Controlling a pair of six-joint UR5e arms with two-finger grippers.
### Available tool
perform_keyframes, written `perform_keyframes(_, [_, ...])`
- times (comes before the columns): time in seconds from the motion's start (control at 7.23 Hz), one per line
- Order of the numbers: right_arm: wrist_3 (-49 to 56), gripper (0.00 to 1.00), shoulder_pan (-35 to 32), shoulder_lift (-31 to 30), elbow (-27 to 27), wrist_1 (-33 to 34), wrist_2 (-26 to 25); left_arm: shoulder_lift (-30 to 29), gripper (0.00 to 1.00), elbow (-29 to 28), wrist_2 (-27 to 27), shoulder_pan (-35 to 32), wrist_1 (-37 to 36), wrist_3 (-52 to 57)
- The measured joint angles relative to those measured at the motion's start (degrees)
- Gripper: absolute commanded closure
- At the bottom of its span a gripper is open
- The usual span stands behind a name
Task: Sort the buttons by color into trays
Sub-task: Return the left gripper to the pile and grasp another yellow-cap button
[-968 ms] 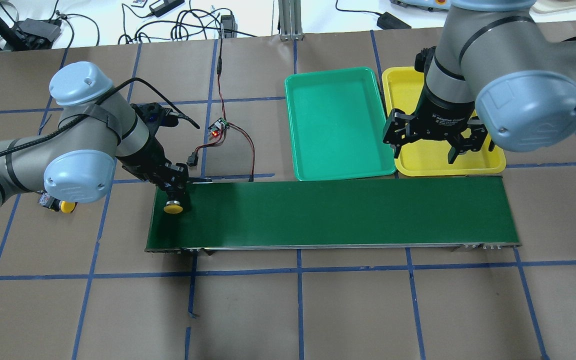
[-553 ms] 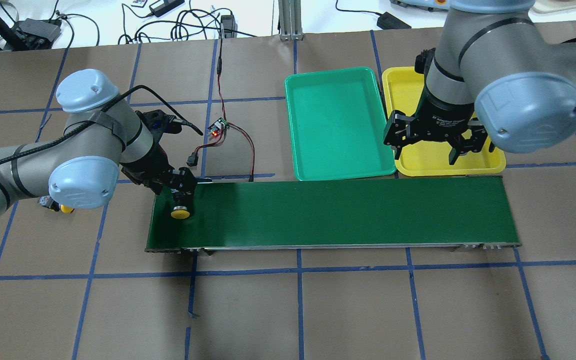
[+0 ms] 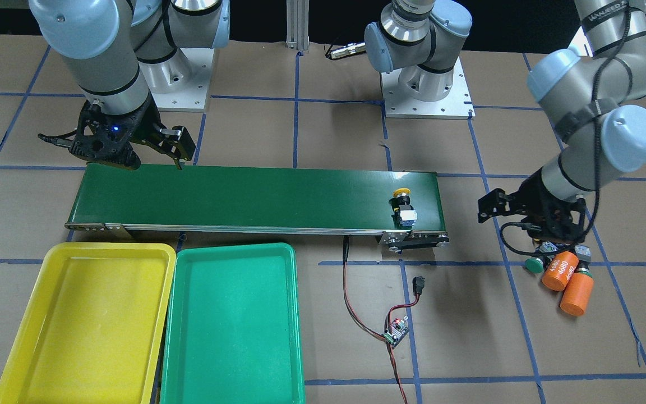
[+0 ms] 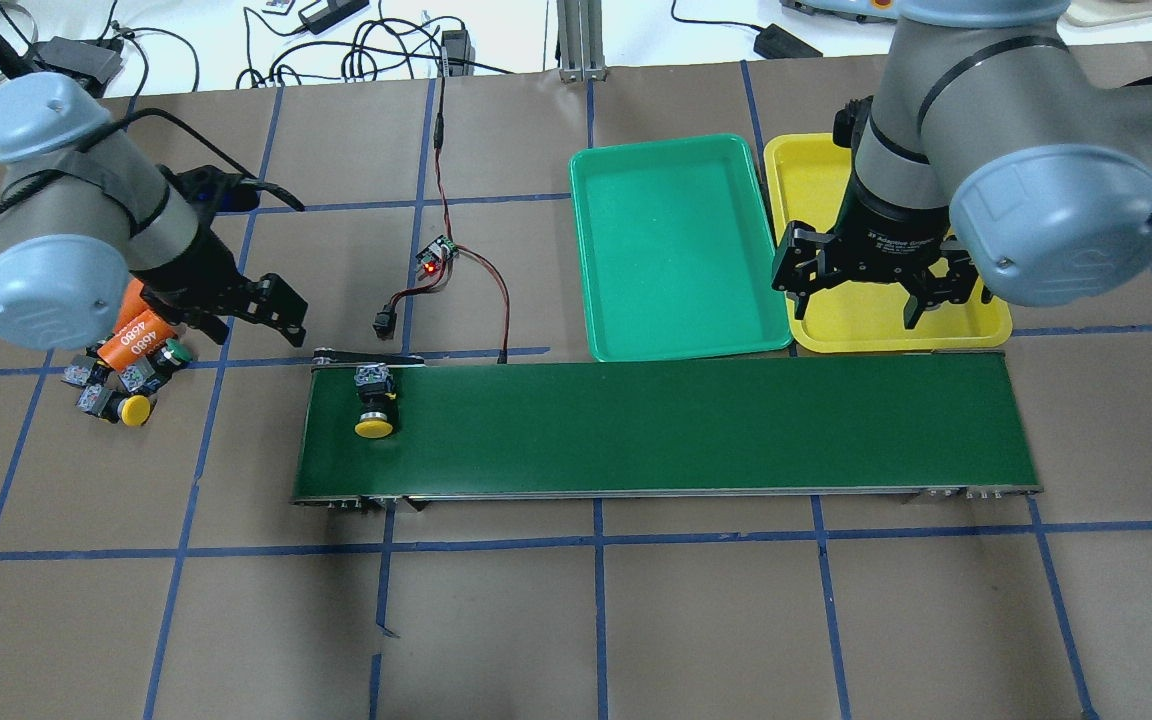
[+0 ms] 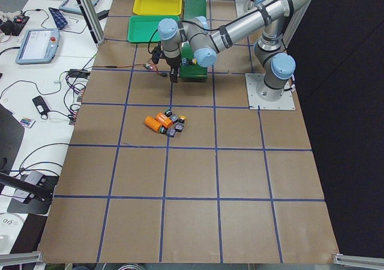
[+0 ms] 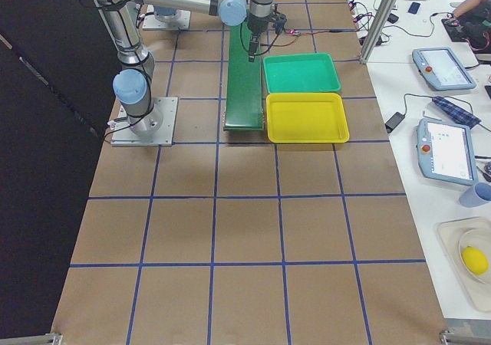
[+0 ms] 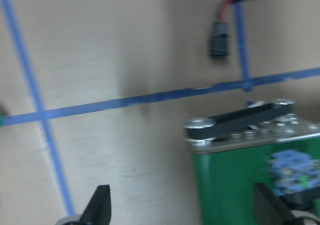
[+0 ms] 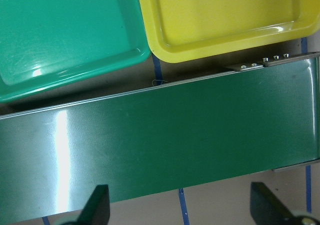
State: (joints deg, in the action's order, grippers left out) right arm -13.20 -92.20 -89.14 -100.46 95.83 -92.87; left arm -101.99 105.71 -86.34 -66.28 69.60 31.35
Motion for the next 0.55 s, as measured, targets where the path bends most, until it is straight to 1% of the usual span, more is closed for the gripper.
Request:
perform_keyframes(0.28, [-0.06,0.0,0.0,0.1,0.0,0.03,0.09,-4.1,0.0,-0.58,-0.19,7.0,-1.91,16.61])
perform_keyframes(0.41, [-0.06,0.0,0.0,0.15,0.0,0.04,0.1,-6.01,0.0,-0.52,-1.55,9.45,-4.84,23.23])
perform_keyframes(0.55, [-0.05,0.0,0.0,0.14,0.0,0.0,0.06,-7.46,0.0,-0.45,-4.29,10.97,-8.05,27.23])
